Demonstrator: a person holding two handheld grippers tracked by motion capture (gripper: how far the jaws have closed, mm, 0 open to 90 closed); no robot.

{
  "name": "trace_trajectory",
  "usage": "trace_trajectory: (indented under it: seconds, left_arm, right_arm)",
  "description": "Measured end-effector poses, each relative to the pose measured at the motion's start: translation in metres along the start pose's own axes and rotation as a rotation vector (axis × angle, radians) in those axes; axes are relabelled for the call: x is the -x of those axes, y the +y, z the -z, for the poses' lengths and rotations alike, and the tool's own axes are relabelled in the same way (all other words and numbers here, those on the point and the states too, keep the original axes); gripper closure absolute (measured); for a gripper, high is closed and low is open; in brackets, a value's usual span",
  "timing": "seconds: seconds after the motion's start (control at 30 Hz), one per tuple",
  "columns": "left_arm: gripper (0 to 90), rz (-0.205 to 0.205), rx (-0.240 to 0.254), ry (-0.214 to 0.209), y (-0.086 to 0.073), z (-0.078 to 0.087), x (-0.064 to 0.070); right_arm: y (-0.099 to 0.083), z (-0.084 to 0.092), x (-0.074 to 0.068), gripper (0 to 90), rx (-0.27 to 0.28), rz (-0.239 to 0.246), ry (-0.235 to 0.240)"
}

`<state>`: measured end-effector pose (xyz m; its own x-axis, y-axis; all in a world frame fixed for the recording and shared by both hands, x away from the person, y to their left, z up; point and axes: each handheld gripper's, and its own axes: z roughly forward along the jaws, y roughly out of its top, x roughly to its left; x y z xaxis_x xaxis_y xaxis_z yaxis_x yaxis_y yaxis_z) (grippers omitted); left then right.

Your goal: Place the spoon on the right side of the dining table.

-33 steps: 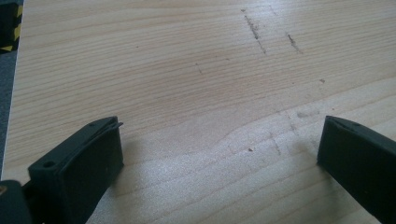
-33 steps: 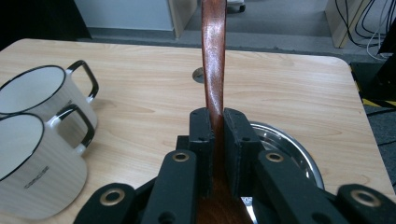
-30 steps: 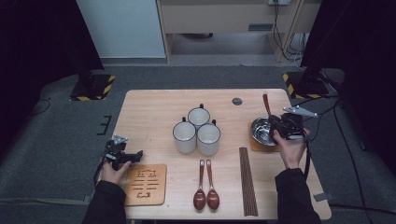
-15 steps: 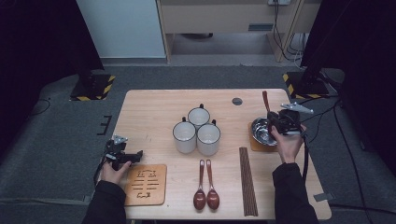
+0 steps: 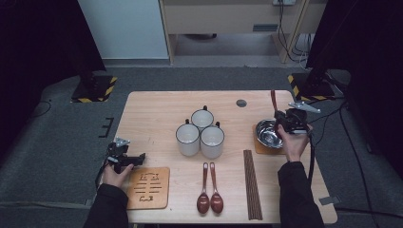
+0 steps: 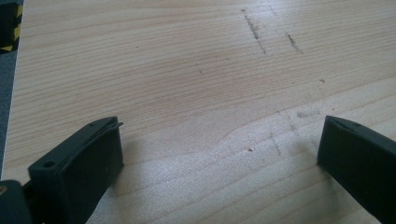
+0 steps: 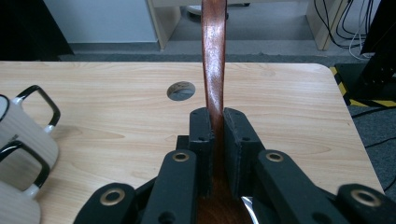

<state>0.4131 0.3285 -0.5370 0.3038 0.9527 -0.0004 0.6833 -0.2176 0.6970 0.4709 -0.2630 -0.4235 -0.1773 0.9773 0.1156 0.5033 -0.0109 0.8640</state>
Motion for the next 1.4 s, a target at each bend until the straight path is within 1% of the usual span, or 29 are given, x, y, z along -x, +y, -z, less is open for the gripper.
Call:
trace_trajectory:
  seconds: [0.3, 0.5, 0.8, 0.87, 1.03, 1.1, 1.4]
  left_arm:
    - [0.0, 0.000, 0.000, 0.000, 0.000, 0.000, 0.000]
    - [0.0, 0.000, 0.000, 0.000, 0.000, 0.000, 0.000]
    - [0.0, 0.000, 0.000, 0.000, 0.000, 0.000, 0.000]
    - [0.0, 0.000, 0.000, 0.000, 0.000, 0.000, 0.000]
    - [0.0, 0.000, 0.000, 0.000, 0.000, 0.000, 0.000]
    - [0.0, 0.000, 0.000, 0.000, 0.000, 0.000, 0.000]
    - [0.0, 0.000, 0.000, 0.000, 0.000, 0.000, 0.000]
  right_arm:
    - [-0.002, -0.010, 0.005, 82.4, -0.014, 0.000, 0.001]
    - [-0.005, -0.016, 0.007, 82.3, -0.029, 0.018, -0.012]
    - [-0.009, -0.026, 0.018, 82.3, -0.046, -0.011, -0.007]
    - [-0.009, -0.028, 0.018, 82.3, -0.044, -0.014, -0.007]
    - [-0.011, -0.033, 0.015, 82.3, -0.054, 0.004, -0.009]
    - [-0.014, -0.036, 0.016, 82.3, -0.062, -0.005, 0.000]
    - [-0.019, -0.047, 0.013, 82.3, -0.094, 0.018, -0.017]
